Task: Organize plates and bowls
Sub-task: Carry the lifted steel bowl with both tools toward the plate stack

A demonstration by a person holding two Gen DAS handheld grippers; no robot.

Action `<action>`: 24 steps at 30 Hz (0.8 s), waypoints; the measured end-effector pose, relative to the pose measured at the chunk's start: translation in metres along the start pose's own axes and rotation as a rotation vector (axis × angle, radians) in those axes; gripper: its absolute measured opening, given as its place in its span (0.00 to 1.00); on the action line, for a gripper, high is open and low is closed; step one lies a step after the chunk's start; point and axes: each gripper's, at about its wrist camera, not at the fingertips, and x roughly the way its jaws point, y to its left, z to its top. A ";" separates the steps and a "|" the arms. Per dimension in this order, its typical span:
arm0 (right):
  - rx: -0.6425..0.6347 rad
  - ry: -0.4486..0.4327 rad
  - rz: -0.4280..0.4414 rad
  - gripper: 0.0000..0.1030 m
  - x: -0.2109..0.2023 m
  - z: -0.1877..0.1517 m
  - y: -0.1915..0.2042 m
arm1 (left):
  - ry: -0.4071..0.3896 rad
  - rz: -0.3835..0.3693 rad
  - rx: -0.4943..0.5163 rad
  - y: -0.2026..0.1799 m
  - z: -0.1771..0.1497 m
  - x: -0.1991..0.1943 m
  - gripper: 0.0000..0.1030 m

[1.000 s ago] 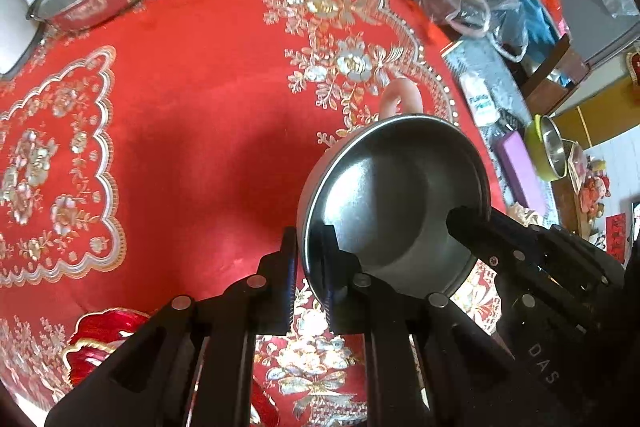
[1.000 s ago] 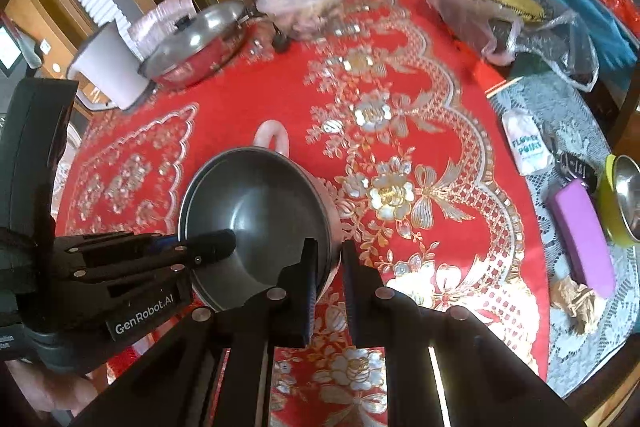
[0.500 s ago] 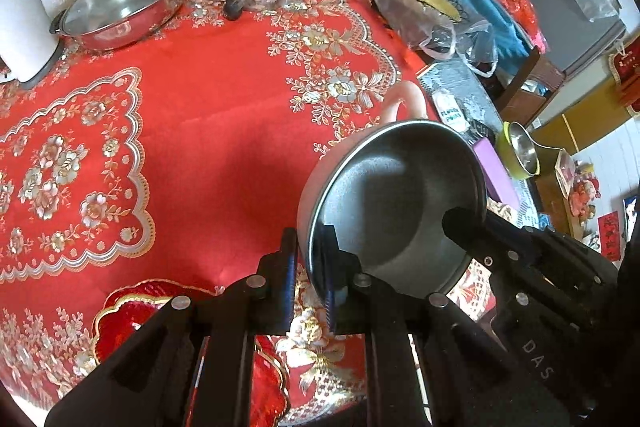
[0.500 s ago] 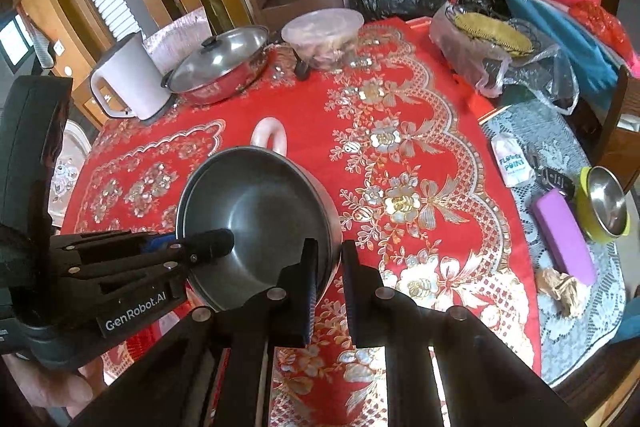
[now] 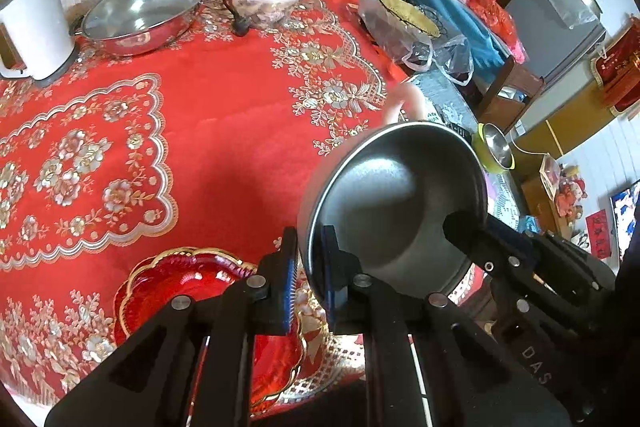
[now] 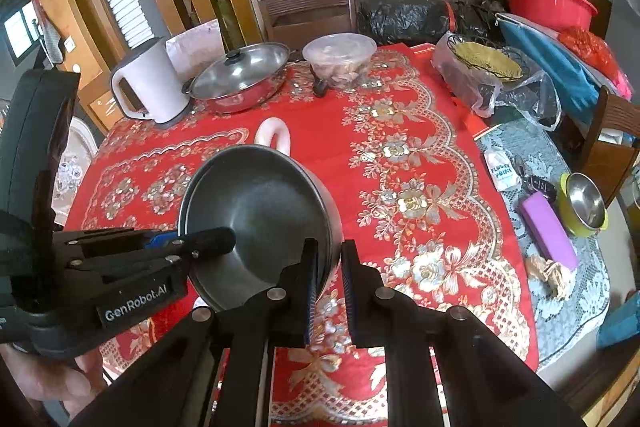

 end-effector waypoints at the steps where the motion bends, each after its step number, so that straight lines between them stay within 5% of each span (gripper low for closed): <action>1: 0.000 0.000 0.002 0.11 -0.001 -0.001 0.002 | -0.002 -0.002 -0.002 0.002 -0.001 -0.003 0.09; 24: -0.144 0.043 0.194 0.11 0.017 0.008 0.064 | -0.030 0.074 -0.148 0.066 -0.028 -0.036 0.09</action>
